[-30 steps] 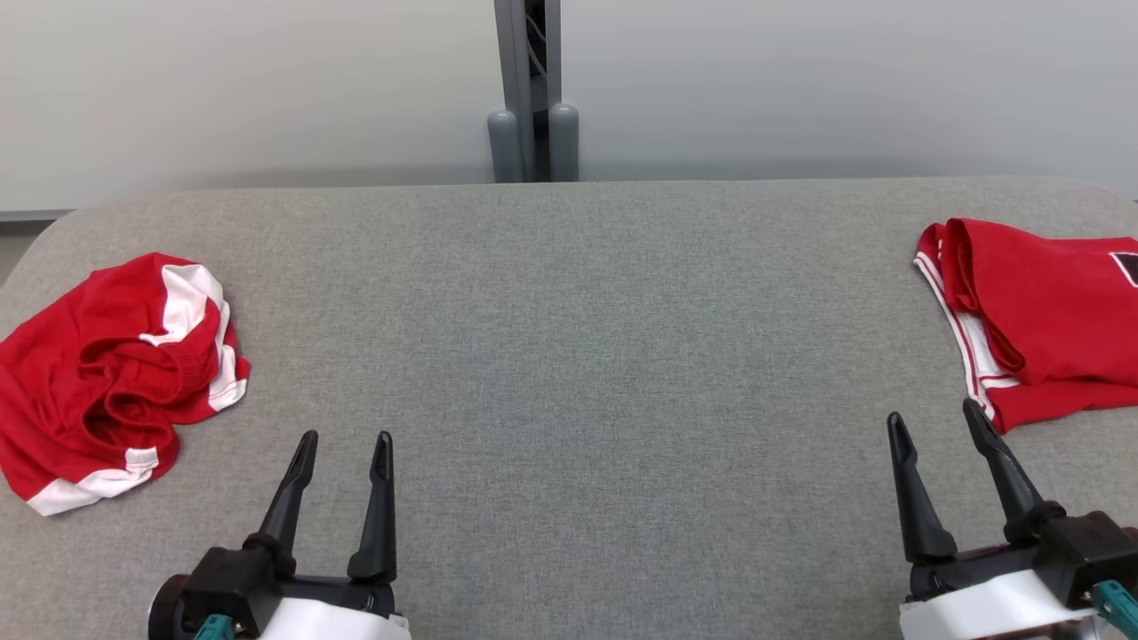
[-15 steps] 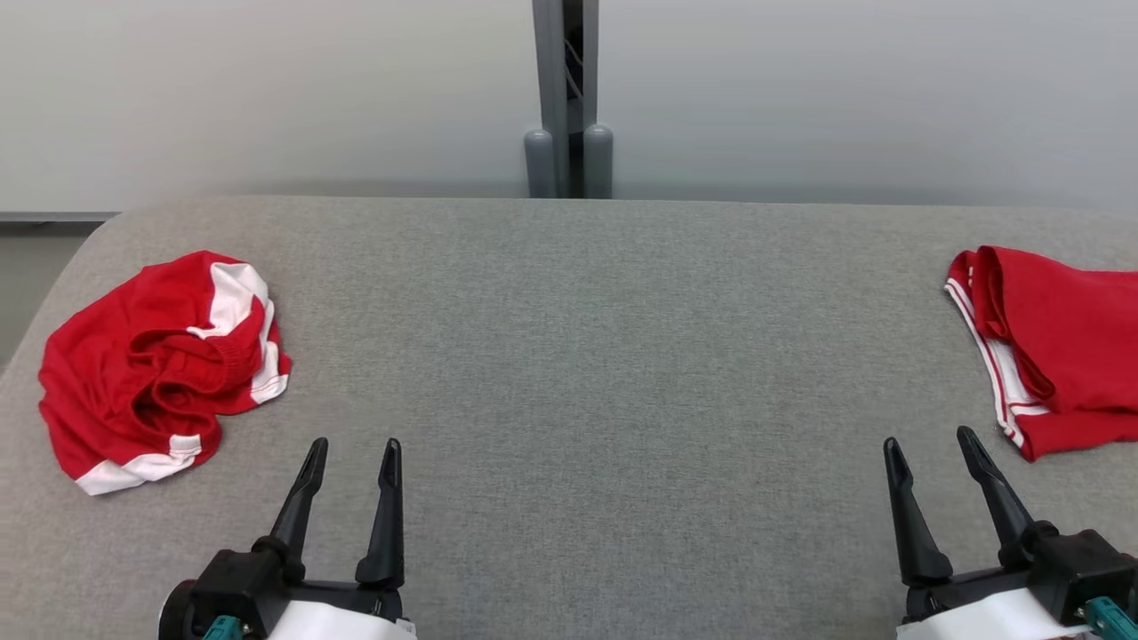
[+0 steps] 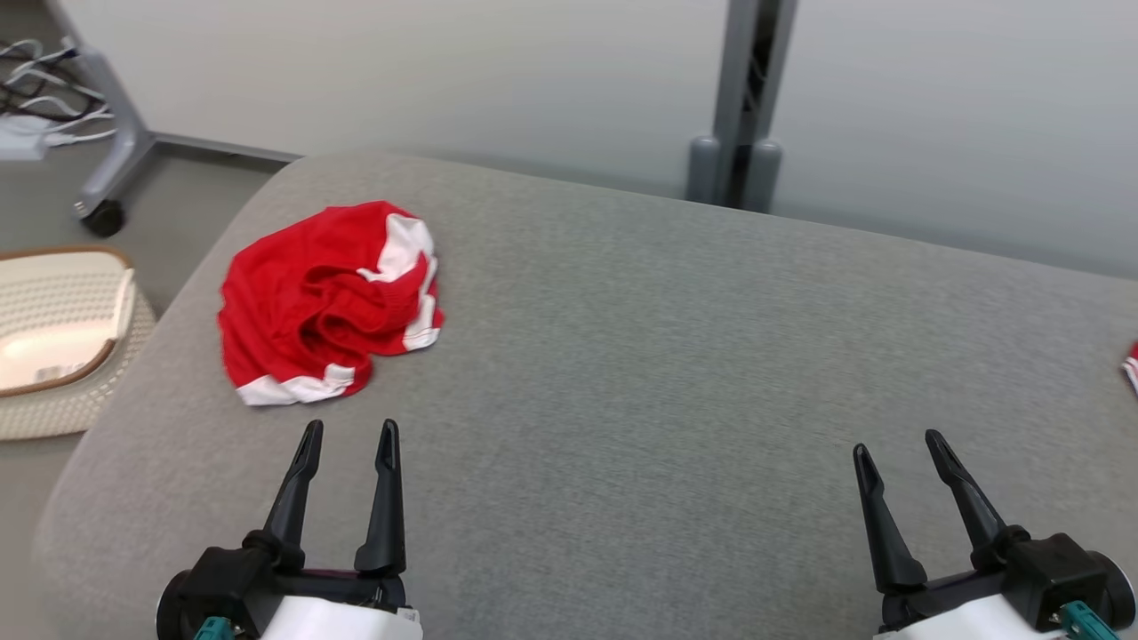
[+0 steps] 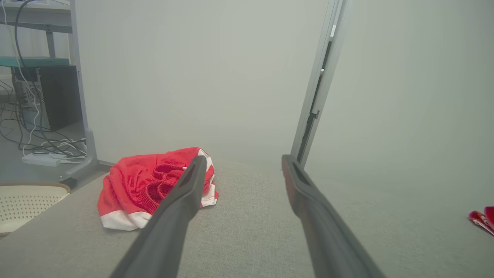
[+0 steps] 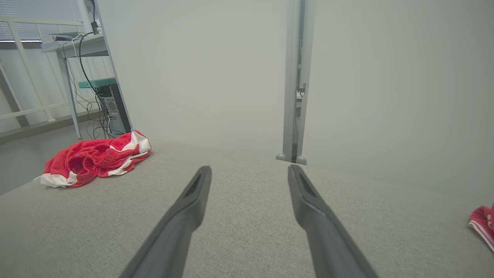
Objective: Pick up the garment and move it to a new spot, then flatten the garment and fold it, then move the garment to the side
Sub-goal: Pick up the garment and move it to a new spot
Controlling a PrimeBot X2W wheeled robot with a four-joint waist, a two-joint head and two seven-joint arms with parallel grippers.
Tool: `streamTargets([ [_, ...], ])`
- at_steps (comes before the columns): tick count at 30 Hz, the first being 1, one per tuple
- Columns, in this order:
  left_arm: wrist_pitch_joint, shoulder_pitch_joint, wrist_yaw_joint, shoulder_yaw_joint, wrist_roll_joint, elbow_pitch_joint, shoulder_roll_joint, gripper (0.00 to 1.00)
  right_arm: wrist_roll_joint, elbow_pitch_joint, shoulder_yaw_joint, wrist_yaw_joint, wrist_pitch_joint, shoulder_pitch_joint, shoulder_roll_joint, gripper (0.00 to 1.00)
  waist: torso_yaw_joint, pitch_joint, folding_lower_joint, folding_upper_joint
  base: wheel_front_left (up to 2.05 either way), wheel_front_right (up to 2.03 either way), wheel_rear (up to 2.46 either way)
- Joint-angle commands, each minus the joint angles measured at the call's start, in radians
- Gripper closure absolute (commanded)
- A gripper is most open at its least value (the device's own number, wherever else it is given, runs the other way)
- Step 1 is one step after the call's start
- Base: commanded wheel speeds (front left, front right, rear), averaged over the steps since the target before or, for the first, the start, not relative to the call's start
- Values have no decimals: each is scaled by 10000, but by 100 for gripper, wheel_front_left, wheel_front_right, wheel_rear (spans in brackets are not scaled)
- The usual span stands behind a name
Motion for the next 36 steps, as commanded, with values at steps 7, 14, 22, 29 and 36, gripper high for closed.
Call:
streamTargets([
  [7, 2, 75, 261, 3, -127, -355, 35, 0, -162, -155, 82, -2, -52, -50, -44, 0, 1369, 279, 0, -1, 0, 0, 0],
  [14, 2, 150, 358, -94, -222, -446, 38, 0, -115, -107, 122, -2, -52, 113, -41, 0, 2280, 206, 0, -1, 0, 0, 0],
  [22, 2, 282, 584, 40, -354, -672, 36, 0, -169, -42, 461, -2, -52, -206, -141, 0, 2502, 333, 0, -1, 0, 0, 0],
  [29, 2, -77, 561, 51, -715, -446, 32, 0, -152, -47, 425, -2, -52, -280, -332, 0, 2514, 560, 0, -1, 0, 0, 0],
  [36, 2, -1805, 269, 24, -1144, 705, 32, 0, -295, -172, 213, -2, -52, -499, -654, 0, 2262, 1355, 0, -1, 0, 0, 0],
])
